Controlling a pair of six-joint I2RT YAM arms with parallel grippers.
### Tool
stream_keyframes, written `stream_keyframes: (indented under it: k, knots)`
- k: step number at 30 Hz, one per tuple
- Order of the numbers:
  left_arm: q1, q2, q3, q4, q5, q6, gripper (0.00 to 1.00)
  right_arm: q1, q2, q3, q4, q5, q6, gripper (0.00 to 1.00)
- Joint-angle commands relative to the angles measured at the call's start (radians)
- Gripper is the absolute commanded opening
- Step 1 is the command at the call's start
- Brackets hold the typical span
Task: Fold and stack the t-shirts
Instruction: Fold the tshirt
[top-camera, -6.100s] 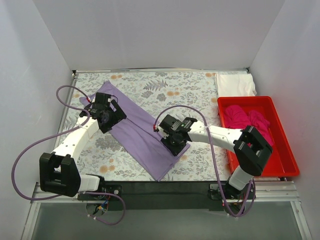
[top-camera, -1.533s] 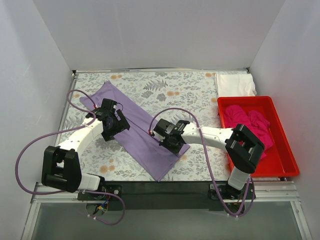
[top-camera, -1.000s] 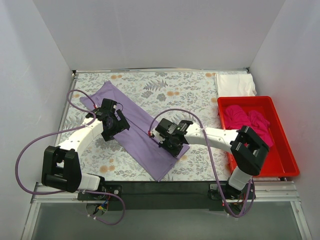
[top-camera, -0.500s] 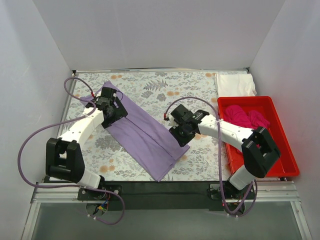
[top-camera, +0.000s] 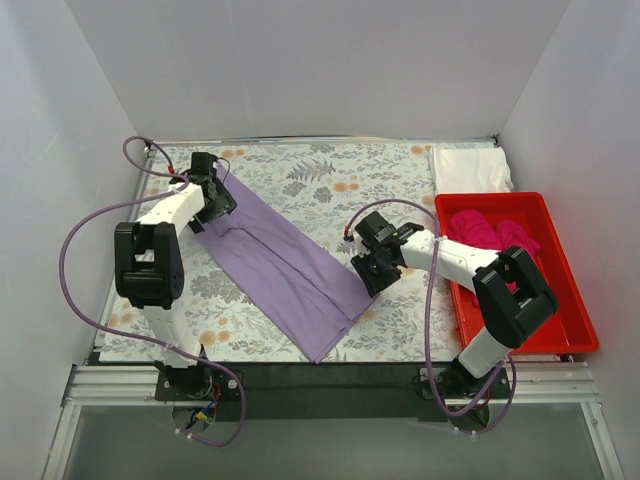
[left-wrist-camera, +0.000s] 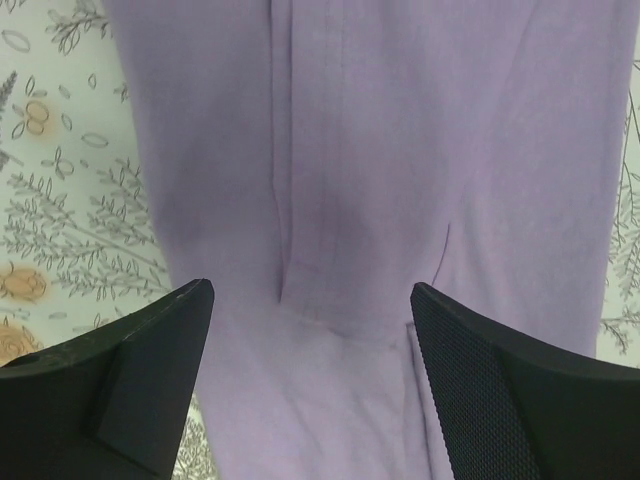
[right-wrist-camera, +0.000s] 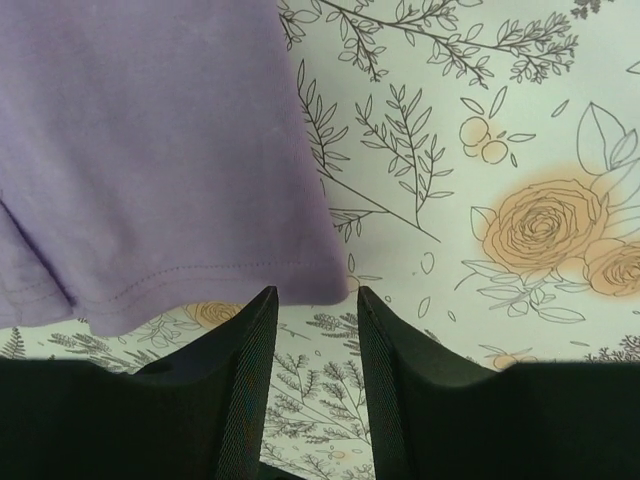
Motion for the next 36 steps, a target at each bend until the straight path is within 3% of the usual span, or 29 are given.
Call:
stream_keyframes:
  k: [1, 6, 9, 10, 12, 24, 33, 36]
  knots:
    - [0.001, 0.037, 0.065, 0.033, -0.057, 0.044, 0.74, -0.007, 0.031, -0.012, 0.061, -0.028, 0.014, 0.38]
    - [0.007, 0.152, 0.112, 0.036, -0.077, 0.07, 0.7, -0.007, 0.054, -0.03, 0.072, -0.033, 0.027, 0.37]
    - [0.009, 0.213, 0.138, 0.048, -0.092, 0.099, 0.69, -0.007, 0.05, -0.058, 0.072, -0.027, 0.04, 0.23]
    - [0.01, 0.233, 0.16, 0.05, -0.096, 0.11, 0.68, -0.01, 0.042, -0.063, 0.07, -0.028, 0.044, 0.11]
    - [0.01, 0.294, 0.189, 0.054, -0.093, 0.145, 0.66, -0.013, 0.027, -0.086, 0.063, -0.04, 0.06, 0.01]
    - [-0.017, 0.572, 0.494, 0.113, 0.075, 0.253, 0.69, -0.01, -0.117, -0.244, 0.021, -0.159, 0.236, 0.01]
    - [-0.165, 0.683, 0.626, 0.172, 0.134, 0.368, 0.73, -0.001, -0.159, -0.247, 0.029, -0.177, 0.31, 0.01]
    - [-0.169, 0.673, 0.637, 0.172, 0.13, 0.35, 0.75, -0.001, -0.17, -0.23, 0.027, -0.16, 0.319, 0.11]
